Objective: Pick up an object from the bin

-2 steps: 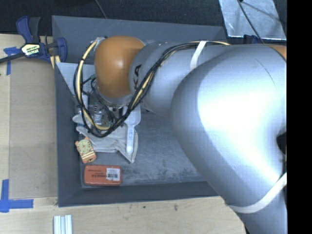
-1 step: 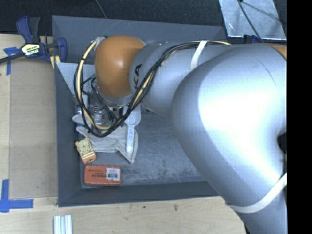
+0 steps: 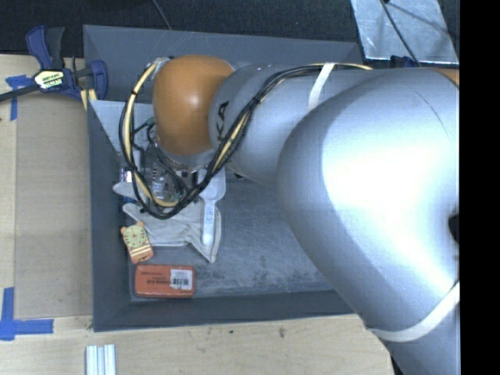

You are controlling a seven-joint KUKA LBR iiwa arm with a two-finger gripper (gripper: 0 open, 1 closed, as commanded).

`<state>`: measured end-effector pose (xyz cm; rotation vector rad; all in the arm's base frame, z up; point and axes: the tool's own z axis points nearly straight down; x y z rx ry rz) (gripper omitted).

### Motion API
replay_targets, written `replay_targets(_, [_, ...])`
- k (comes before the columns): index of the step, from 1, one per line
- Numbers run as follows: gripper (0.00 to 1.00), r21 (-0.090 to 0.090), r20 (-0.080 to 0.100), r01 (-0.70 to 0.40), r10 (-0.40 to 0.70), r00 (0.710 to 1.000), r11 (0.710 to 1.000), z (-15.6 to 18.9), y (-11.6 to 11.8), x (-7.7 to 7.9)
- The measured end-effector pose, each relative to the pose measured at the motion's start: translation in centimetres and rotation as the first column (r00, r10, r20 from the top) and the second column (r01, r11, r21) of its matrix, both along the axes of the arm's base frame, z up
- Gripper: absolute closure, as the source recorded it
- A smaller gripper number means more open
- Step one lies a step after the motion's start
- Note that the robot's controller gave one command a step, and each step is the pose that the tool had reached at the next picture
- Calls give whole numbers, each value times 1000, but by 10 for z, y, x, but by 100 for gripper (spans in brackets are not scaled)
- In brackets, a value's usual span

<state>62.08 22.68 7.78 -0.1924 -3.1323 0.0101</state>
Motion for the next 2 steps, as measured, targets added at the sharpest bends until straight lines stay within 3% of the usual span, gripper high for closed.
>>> replay_targets(2, [100, 3, 0, 0, 0, 1000, 1000, 44, 1, 0])
